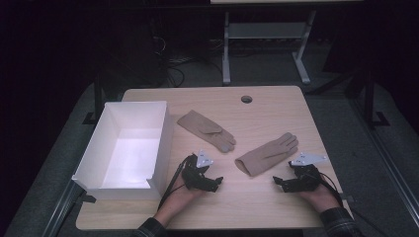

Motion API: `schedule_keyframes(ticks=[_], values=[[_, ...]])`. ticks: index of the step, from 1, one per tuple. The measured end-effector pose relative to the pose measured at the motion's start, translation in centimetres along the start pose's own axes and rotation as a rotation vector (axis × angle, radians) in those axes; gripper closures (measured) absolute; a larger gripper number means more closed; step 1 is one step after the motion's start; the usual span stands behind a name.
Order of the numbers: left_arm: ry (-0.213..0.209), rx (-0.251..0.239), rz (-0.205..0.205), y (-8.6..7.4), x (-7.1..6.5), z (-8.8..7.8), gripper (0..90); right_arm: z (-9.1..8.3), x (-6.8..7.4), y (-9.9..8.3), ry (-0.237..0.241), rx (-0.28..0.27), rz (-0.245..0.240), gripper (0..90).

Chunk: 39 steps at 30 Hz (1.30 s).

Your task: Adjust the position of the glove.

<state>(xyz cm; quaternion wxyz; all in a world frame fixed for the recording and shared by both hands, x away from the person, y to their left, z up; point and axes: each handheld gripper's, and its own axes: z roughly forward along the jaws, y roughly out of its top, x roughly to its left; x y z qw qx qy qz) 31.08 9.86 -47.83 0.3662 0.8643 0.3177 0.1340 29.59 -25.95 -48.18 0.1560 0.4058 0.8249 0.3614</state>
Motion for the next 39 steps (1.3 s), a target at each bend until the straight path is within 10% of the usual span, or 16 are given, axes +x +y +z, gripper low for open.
schedule_keyframes(ticks=[8,31,39], values=[[-0.013,0.001,0.011,-0.1,0.1,-0.1,12.3,0.0,0.1,0.5,0.017,0.036,-0.012,15.0],[-0.012,-0.008,0.004,-0.1,0.0,-0.1,12.3,0.1,0.8,4.0,0.154,-0.075,-0.033,88.8],[-0.012,-0.004,0.010,-0.1,0.1,-0.1,12.2,1.2,1.0,4.9,0.191,-0.080,-0.034,89.8]])
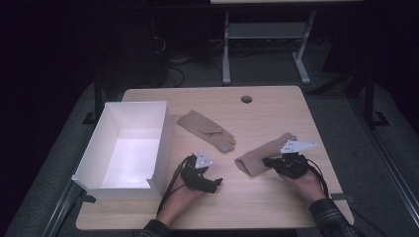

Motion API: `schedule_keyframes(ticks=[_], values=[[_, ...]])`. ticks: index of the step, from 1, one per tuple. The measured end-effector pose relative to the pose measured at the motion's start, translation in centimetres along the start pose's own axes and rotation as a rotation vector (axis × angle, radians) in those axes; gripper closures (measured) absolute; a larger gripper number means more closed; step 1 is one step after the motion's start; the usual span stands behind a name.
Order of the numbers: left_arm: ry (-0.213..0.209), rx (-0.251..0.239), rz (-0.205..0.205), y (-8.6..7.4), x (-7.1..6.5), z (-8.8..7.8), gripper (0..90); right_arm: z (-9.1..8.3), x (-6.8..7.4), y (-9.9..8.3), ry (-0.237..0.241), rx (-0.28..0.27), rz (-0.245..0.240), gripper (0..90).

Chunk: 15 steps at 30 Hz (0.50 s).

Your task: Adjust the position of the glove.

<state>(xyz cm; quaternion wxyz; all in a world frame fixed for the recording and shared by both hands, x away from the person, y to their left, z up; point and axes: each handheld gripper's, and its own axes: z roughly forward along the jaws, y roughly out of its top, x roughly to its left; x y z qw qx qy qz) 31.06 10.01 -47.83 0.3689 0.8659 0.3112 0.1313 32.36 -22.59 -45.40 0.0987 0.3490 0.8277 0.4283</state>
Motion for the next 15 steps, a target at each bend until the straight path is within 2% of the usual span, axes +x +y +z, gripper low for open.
schedule_keyframes(ticks=[7,15], values=[[0.001,-0.002,-0.001,0.0,0.0,0.0,12.3,1.2,0.4,0.7,0.016,0.009,-0.025,89.8],[-0.006,-0.003,-0.002,0.0,-0.1,0.0,12.4,3.0,1.1,1.1,0.032,0.060,-0.044,89.8]])
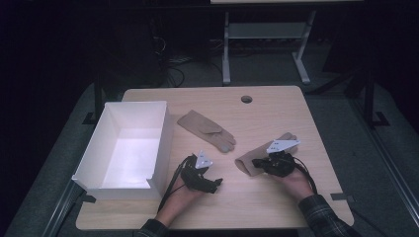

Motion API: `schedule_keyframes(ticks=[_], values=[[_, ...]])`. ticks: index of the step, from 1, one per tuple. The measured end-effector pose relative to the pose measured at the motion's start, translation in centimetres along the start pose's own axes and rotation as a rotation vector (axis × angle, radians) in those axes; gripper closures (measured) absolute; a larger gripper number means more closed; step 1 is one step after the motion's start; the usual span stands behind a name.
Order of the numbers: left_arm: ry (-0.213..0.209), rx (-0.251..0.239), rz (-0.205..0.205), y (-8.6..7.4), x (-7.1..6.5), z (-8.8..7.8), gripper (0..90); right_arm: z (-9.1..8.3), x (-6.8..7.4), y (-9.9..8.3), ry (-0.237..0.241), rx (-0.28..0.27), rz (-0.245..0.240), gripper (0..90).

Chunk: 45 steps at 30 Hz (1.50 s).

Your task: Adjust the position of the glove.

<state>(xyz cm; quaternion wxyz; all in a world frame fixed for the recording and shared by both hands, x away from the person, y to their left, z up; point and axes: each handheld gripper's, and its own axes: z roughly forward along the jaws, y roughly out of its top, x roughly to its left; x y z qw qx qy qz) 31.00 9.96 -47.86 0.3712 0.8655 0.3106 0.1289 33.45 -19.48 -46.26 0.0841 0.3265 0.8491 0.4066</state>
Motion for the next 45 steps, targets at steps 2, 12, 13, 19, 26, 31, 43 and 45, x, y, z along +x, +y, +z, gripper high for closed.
schedule_keyframes(ticks=[2,12,13,19,26,31,43,45], values=[[0.000,0.000,0.000,0.0,0.0,0.0,12.4,0.4,0.1,-0.1,-0.003,0.026,0.008,89.8],[0.000,0.000,0.001,0.0,0.0,0.0,12.4,0.7,0.2,-0.7,-0.010,0.047,-0.003,90.0],[0.000,0.000,0.001,0.0,0.0,0.0,12.4,0.6,0.2,-0.8,-0.008,0.050,0.000,90.0],[0.000,0.000,0.000,0.0,0.0,0.0,12.4,0.2,0.3,-1.0,-0.006,0.056,-0.001,90.0],[0.000,0.000,-0.001,0.0,0.0,0.0,12.4,-0.5,0.2,-1.6,0.014,0.071,0.003,89.9],[-0.001,-0.004,-0.006,0.0,0.0,0.0,12.4,-1.0,0.1,-1.9,0.024,0.083,-0.001,89.9],[0.001,0.005,0.005,0.0,0.0,0.0,12.4,-3.2,0.7,-3.4,0.009,0.116,-0.006,89.9],[0.002,0.005,0.004,0.0,0.0,0.0,12.4,-3.7,0.7,-3.8,-0.003,0.124,-0.008,89.9]])
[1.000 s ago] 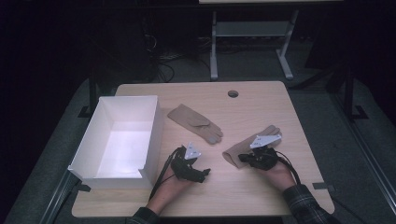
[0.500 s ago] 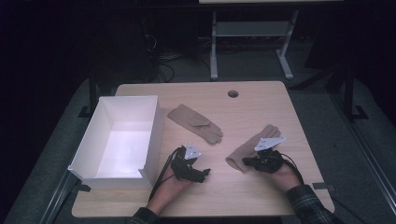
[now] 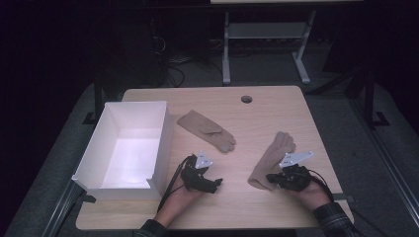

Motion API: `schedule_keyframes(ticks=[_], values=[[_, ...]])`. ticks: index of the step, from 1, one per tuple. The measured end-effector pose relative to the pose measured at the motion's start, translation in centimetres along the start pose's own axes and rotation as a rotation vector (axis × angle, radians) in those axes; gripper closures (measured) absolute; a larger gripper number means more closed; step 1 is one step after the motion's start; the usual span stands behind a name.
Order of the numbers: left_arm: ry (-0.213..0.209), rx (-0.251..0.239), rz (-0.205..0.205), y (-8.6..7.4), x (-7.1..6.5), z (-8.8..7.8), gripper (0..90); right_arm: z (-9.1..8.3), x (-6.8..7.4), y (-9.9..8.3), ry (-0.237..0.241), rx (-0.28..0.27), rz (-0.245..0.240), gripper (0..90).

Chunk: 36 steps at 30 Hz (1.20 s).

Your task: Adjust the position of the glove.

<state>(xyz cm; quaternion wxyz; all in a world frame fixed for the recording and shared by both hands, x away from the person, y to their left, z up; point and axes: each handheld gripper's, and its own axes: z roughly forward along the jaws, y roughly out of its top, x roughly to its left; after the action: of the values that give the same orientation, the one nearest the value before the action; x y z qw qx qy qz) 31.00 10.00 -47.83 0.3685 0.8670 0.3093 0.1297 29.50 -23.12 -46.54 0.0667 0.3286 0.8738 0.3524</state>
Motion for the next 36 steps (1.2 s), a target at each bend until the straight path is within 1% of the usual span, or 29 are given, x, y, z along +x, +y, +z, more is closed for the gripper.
schedule_keyframes(ticks=[4,5,8,9,13,16,17,19,20,21,22,23,24,25,26,27,28,29,30,31,32,33,34,35,36], values=[[0.000,0.001,0.001,0.0,0.0,0.0,12.4,-0.6,0.1,-0.6,-0.008,0.005,0.009,89.9],[0.000,0.001,0.000,0.0,0.0,0.0,12.4,-1.0,0.2,-1.0,-0.015,0.008,0.014,89.9],[0.000,0.000,0.000,0.0,0.0,0.0,12.5,-1.4,0.1,-1.4,-0.022,0.014,0.013,89.9],[0.000,0.001,0.000,0.0,0.0,0.0,12.4,-1.8,0.1,-1.8,-0.027,0.018,0.023,89.9],[0.000,0.001,0.001,0.0,0.0,0.0,12.4,-2.6,-0.1,-2.5,-0.042,0.025,0.034,89.9],[0.001,0.001,0.001,0.0,0.0,0.0,12.4,-2.9,-0.2,-2.9,-0.046,0.024,0.039,89.9],[0.000,0.001,0.000,0.0,0.0,0.0,12.4,-3.2,-0.3,-3.0,-0.046,0.017,0.047,89.9],[0.001,0.000,0.003,0.0,0.0,0.0,12.4,-3.3,-0.5,-2.8,-0.055,-0.002,0.047,89.9],[0.001,0.000,0.003,0.0,0.0,0.0,12.4,-3.3,-0.5,-2.8,-0.055,-0.002,0.047,89.9],[0.001,0.000,0.003,0.0,0.0,0.0,12.4,-3.3,-0.7,-2.4,-0.060,-0.013,0.047,89.9],[0.001,0.001,0.004,0.0,0.0,0.0,12.4,-3.3,-0.7,-2.4,-0.060,-0.013,0.047,89.9],[0.001,0.000,0.004,0.0,0.0,0.0,12.4,-3.3,-0.8,-2.2,-0.062,-0.014,0.046,89.9],[0.001,0.001,0.005,0.0,0.0,0.0,12.4,-3.0,-1.3,-1.6,-0.073,-0.017,0.049,89.9],[0.002,0.000,0.007,0.0,0.0,0.0,12.4,-3.0,-1.3,-1.6,-0.073,-0.017,0.049,89.9],[0.002,0.000,0.010,0.0,0.1,0.0,12.4,-2.7,-1.8,-1.0,-0.081,-0.033,0.053,89.9],[0.000,0.000,0.005,0.0,0.0,0.0,12.4,-2.7,-1.8,-1.0,-0.081,-0.033,0.053,89.9],[0.000,0.001,0.006,0.0,0.0,0.0,12.4,-2.5,-2.4,-0.2,-0.095,-0.045,0.066,89.9],[0.000,0.001,0.006,0.0,0.0,0.0,12.4,-2.5,-2.4,-0.2,-0.095,-0.045,0.066,89.9],[0.000,-0.003,0.001,0.0,0.0,0.0,12.4,-2.2,-3.1,0.5,-0.102,-0.061,0.074,89.9],[0.002,-0.005,0.003,0.0,0.0,0.0,12.4,-2.2,-3.3,0.7,-0.110,-0.064,0.083,89.9],[0.002,-0.005,0.003,0.0,0.0,0.0,12.4,-2.0,-3.7,1.1,-0.117,-0.073,0.078,89.9],[0.002,-0.005,0.004,0.0,0.0,0.0,12.4,-2.0,-3.7,1.1,-0.117,-0.073,0.078,89.9],[0.001,-0.005,0.002,0.0,0.0,0.0,12.4,-1.9,-4.0,1.4,-0.122,-0.076,0.092,89.9],[0.000,-0.005,-0.001,0.0,0.0,0.0,12.5,-1.5,-4.7,2.0,-0.133,-0.083,0.093,89.9],[0.000,-0.005,-0.001,0.0,0.0,0.0,12.5,-1.5,-4.7,2.0,-0.133,-0.083,0.093,89.9]])
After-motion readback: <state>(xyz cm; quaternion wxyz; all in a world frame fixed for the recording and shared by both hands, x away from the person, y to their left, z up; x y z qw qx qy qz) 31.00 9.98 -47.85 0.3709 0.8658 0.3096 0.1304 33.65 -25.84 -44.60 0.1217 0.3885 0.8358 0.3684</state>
